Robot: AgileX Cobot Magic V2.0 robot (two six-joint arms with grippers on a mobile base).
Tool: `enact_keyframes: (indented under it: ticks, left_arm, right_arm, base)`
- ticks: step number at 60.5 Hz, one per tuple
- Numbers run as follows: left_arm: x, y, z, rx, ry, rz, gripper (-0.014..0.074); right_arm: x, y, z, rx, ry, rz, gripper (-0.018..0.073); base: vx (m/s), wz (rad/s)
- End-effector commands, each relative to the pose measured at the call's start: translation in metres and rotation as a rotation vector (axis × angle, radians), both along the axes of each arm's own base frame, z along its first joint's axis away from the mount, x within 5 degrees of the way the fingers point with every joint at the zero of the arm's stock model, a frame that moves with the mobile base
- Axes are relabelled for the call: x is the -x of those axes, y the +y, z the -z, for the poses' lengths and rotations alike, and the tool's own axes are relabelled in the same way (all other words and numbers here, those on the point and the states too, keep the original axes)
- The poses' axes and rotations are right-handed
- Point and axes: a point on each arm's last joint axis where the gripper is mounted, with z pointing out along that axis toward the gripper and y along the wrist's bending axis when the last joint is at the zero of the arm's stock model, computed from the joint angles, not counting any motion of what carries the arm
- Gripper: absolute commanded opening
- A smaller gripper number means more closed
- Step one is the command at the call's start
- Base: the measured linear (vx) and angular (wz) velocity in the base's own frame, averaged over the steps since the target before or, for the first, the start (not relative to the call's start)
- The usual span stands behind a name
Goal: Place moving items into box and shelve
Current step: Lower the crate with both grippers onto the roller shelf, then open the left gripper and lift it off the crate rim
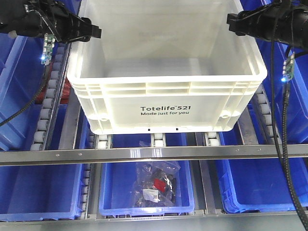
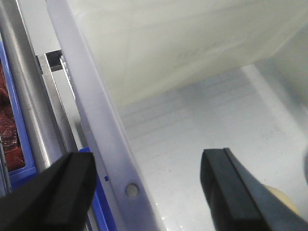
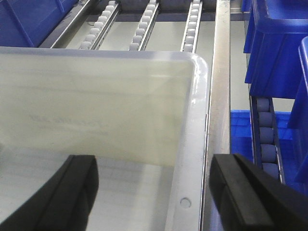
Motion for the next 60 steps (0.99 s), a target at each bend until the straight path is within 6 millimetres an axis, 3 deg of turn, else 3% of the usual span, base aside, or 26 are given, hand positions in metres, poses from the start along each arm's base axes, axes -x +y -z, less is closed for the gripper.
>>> enact_keyframes:
  ticks: [1,26,60]
  left_arm:
    - [0.0067,0.0043,-0.0387,0.044,-0.137,-0.031,0.0527]
    - [0.0070,0.0042,-0.0383,0.044,-0.132,-0.028,0.0480]
    - [0.0100,0.0003,-0.0387,0.107,-0.091,-0.019,0.0492]
  right_arm:
    - [0.0058,-0.0022,-0.0284,-0.004,-0.087,0.019,0.0506]
    - [0.0058,-0.0022,-0.0284,-0.004,-0.087,0.019,0.0456]
    - [0.0058,-0.0022,-0.0284,-0.004,-0.087,0.019,0.0456]
  base:
    - [0.00,0.00]
    - [0.00,0.00]
    - [0.00,0.00]
